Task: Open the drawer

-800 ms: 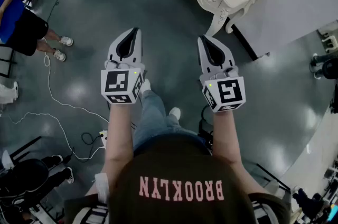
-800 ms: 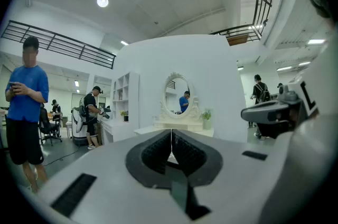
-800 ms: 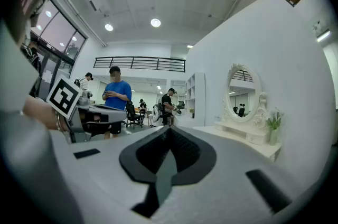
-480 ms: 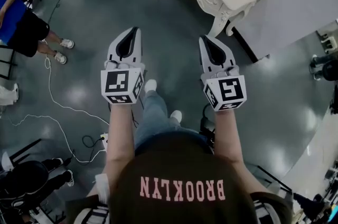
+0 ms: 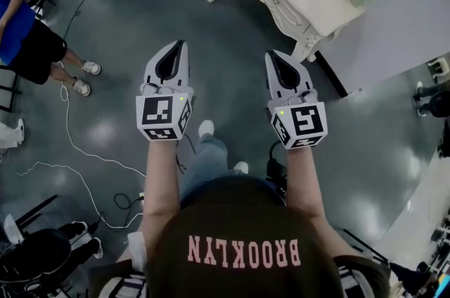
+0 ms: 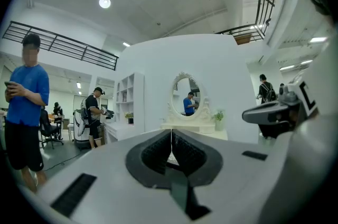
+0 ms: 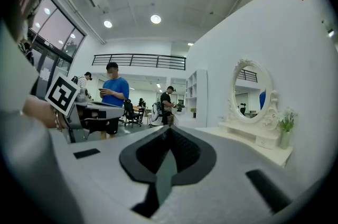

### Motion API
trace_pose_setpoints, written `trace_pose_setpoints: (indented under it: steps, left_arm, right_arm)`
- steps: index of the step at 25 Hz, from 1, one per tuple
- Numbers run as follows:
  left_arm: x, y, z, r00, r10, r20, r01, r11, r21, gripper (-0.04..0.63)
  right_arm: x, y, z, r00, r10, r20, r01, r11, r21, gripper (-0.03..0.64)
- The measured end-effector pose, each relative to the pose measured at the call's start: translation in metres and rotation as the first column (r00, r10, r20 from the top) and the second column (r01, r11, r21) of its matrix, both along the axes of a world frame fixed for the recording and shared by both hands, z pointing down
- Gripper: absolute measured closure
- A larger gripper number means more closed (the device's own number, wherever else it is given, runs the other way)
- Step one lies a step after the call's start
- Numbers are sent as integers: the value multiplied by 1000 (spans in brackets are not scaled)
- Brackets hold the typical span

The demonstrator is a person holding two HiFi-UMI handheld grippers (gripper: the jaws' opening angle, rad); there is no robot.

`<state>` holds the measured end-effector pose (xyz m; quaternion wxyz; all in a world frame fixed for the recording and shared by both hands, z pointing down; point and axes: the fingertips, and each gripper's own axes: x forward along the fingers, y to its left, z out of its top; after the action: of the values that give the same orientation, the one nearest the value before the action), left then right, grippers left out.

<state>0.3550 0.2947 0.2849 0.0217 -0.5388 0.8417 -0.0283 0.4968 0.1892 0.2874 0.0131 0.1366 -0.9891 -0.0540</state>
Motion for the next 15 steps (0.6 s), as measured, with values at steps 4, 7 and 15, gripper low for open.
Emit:
trace_pose_setpoints:
  steps: [4, 7, 15]
  left_arm:
    - [-53, -19, 0, 1000, 12, 0, -12, 1000, 0, 589]
    - [-95, -30, -3, 1000, 24, 3, -24, 1000, 3, 589]
    - [-188, -48, -10, 999, 48, 9, -48, 999, 19, 589]
  right_arm:
    - [-55, -16, 2, 1000, 4, -17, -3, 1000, 7, 620]
    - [-98, -24, -2, 1000, 11, -22, -11, 1000, 16, 620]
    - [-187, -47, -7, 998, 58, -18, -57, 998, 22, 620]
